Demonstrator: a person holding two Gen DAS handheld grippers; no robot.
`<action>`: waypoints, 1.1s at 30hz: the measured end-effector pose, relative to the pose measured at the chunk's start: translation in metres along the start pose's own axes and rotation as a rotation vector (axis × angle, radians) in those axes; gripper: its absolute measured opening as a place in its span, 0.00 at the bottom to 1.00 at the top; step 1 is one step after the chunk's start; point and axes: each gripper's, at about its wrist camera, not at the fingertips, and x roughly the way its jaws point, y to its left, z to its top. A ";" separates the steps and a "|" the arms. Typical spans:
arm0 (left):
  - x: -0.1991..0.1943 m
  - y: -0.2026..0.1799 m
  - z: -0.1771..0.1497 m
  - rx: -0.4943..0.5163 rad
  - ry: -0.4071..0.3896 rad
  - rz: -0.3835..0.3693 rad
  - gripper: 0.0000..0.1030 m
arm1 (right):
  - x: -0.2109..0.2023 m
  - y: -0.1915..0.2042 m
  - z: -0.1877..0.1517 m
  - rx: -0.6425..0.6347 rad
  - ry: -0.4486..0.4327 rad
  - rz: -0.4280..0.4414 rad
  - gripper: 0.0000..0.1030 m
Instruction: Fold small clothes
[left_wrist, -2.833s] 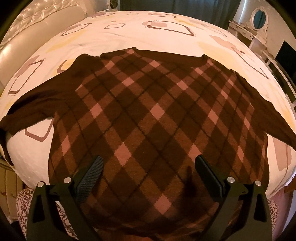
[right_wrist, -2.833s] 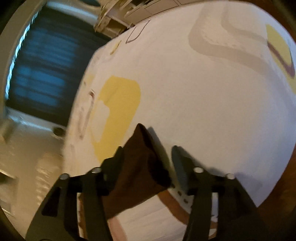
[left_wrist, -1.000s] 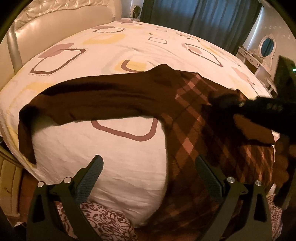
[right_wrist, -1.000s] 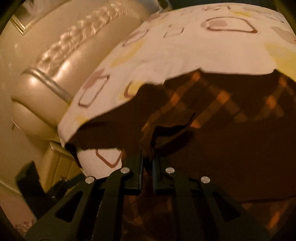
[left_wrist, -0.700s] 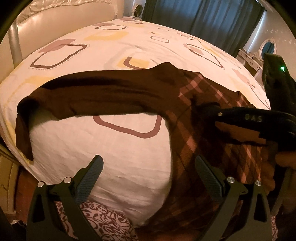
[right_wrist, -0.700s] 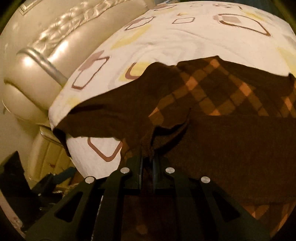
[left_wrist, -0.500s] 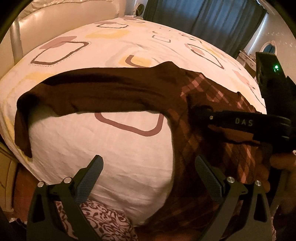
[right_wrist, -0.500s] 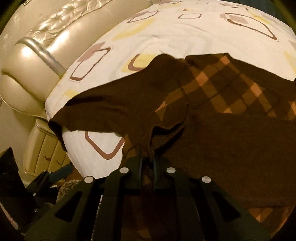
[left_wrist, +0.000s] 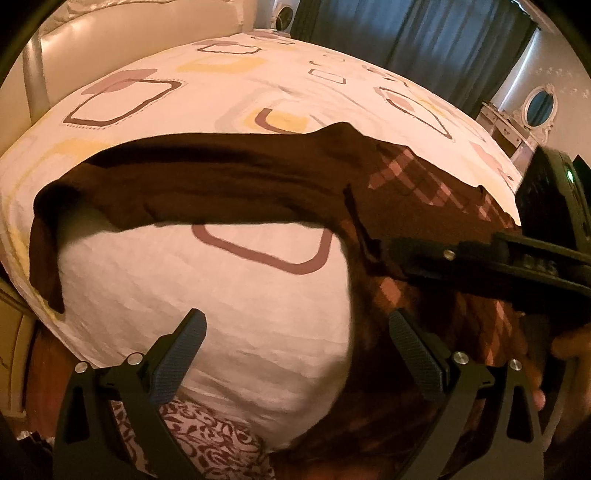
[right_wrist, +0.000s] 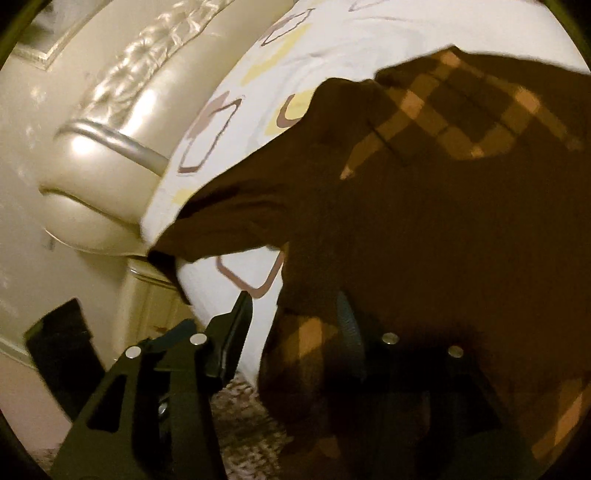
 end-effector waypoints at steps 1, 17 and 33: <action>0.000 -0.001 0.001 0.001 -0.003 -0.001 0.96 | -0.008 -0.005 -0.002 0.022 -0.013 0.015 0.46; 0.060 -0.075 0.056 0.028 -0.001 -0.111 0.96 | -0.260 -0.211 -0.070 0.494 -0.588 -0.281 0.47; 0.089 -0.087 0.045 0.095 0.009 -0.005 0.96 | -0.244 -0.251 -0.082 0.454 -0.487 -0.108 0.07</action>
